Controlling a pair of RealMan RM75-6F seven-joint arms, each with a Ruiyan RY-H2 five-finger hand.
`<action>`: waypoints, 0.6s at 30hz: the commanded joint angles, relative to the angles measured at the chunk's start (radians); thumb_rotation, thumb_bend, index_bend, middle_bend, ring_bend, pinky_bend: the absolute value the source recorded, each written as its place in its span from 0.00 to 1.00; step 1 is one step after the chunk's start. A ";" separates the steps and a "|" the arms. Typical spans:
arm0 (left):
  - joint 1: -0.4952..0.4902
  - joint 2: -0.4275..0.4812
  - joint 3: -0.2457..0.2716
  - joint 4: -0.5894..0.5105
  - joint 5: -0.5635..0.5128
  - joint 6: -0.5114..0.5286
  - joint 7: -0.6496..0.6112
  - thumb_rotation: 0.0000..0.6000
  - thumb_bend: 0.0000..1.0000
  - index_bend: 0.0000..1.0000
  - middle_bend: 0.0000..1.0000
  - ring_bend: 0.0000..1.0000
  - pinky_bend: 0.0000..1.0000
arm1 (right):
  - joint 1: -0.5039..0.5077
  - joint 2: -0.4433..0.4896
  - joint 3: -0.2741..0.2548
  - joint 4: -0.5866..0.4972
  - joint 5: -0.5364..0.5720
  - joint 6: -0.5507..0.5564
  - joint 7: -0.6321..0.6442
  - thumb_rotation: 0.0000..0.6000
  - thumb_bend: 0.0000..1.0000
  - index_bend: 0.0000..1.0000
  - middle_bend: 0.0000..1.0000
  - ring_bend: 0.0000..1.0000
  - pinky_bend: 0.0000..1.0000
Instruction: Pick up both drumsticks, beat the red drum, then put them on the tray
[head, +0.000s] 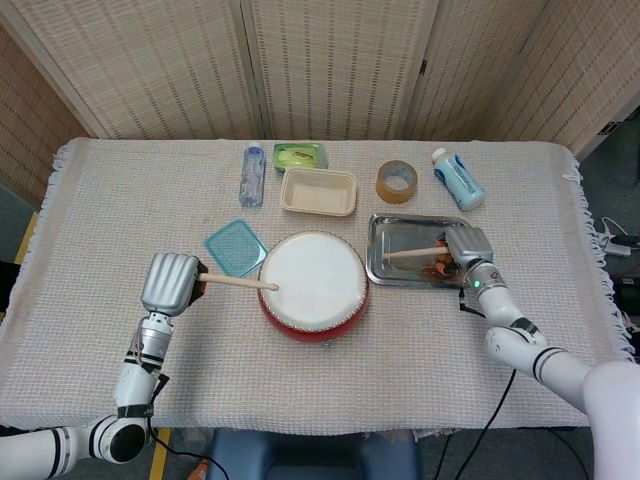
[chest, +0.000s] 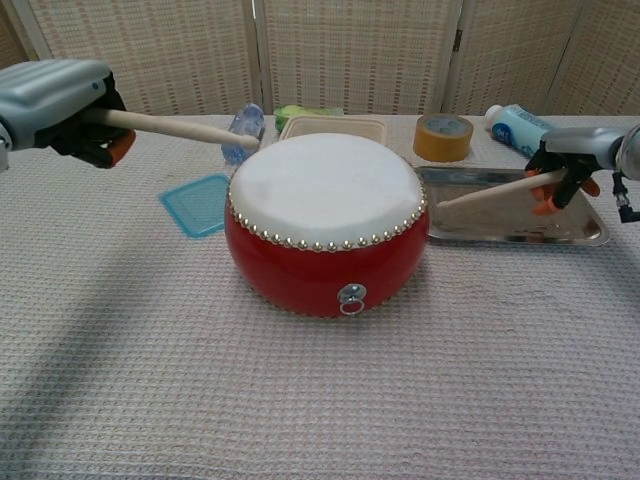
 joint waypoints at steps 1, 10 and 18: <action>0.001 0.004 0.001 0.002 0.002 -0.002 0.000 1.00 0.68 1.00 1.00 1.00 1.00 | -0.003 -0.023 0.022 0.034 -0.023 -0.017 0.025 1.00 0.19 0.51 0.52 0.34 0.63; 0.007 0.008 -0.001 0.005 0.005 -0.007 -0.007 1.00 0.68 1.00 1.00 1.00 1.00 | -0.008 -0.045 0.044 0.083 -0.081 -0.041 0.046 1.00 0.18 0.38 0.41 0.23 0.51; 0.012 0.032 -0.025 -0.063 -0.008 -0.020 -0.052 1.00 0.68 1.00 1.00 1.00 1.00 | -0.036 0.067 0.052 -0.065 -0.159 0.004 0.048 1.00 0.18 0.23 0.32 0.15 0.40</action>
